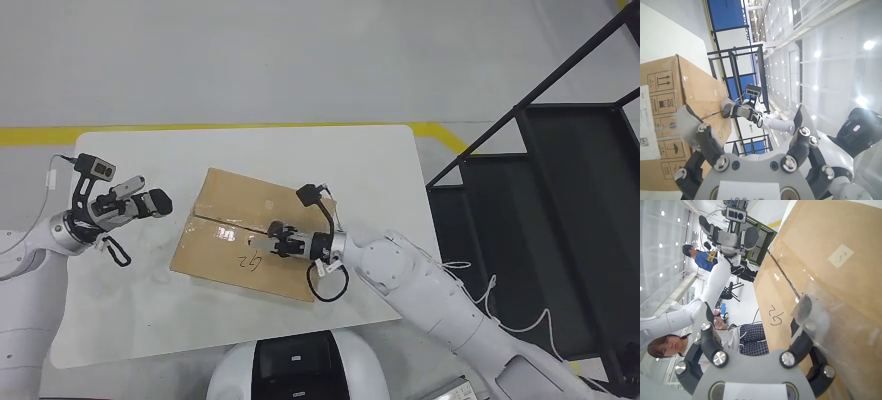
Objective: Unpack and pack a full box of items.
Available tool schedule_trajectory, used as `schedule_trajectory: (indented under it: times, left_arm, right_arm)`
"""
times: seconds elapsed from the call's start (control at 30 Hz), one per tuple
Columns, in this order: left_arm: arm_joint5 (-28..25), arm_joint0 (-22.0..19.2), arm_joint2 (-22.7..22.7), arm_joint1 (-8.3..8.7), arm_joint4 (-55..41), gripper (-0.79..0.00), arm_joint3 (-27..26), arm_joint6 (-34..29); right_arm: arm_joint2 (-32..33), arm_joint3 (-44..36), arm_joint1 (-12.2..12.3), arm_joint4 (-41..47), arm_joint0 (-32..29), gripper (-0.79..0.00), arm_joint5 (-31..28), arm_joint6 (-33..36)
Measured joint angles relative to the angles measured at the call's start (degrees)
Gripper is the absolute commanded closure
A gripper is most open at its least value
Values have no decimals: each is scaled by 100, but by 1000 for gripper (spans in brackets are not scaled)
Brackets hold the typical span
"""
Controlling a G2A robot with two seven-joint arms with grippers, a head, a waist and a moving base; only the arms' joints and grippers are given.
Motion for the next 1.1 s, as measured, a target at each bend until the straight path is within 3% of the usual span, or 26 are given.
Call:
schedule_trajectory:
  times: [0.63, 1.1]
  left_arm:
    - [32, 403, -380, 97, -18, -785, -172, 128]
    - [63, 677, -578, 147, -30, -785, -404, 207]
  right_arm:
    - [-917, 998, -673, 380, 1258, -785, 445, -170]
    - [-1396, 1799, -1221, 523, 1897, -785, 302, -355]
